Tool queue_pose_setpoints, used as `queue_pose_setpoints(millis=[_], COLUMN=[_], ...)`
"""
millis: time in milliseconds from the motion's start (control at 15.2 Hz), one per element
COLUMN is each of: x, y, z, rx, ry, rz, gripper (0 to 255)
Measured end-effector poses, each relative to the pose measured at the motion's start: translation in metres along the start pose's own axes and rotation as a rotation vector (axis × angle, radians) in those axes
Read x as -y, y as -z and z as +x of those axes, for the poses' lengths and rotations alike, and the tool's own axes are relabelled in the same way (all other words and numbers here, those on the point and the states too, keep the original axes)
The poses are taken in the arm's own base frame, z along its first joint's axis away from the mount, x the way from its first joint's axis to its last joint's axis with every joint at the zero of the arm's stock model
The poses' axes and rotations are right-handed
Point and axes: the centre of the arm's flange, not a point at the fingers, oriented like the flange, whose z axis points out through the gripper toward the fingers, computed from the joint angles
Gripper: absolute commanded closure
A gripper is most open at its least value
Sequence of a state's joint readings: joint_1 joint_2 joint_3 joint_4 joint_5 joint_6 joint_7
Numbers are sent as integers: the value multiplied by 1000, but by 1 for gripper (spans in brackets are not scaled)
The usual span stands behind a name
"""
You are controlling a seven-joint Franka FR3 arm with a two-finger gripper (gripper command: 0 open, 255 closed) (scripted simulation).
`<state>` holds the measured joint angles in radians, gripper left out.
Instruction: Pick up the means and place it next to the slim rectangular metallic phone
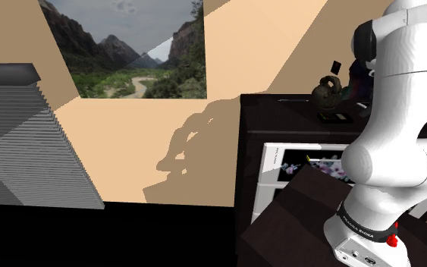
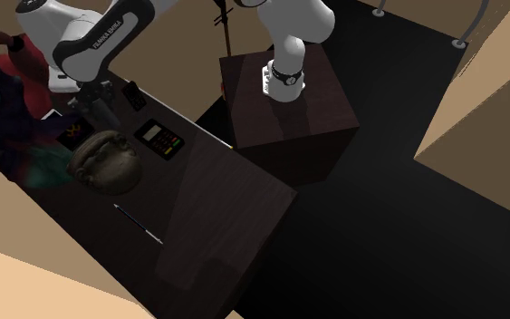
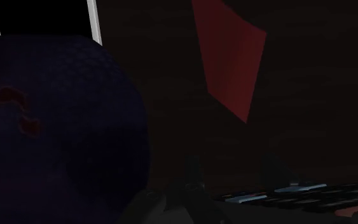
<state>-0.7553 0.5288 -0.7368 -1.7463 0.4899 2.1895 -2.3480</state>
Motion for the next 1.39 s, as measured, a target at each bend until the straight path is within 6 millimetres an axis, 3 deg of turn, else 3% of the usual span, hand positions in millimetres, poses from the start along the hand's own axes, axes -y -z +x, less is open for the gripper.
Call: queue_pose_setpoints(millis=[198, 264, 660, 726, 990, 1386], x=[1, 0, 7, 8, 0, 0], y=[-1, -1, -12, -10, 32, 37], z=[0, -1, 0, 0, 4, 5], rx=[1, 0, -18, -15, -10, -10], ry=[-2, -2, -9, -7, 3, 4], rz=[2, 2, 34, 34, 22, 22], gripper=[255, 0, 0, 0, 0, 0])
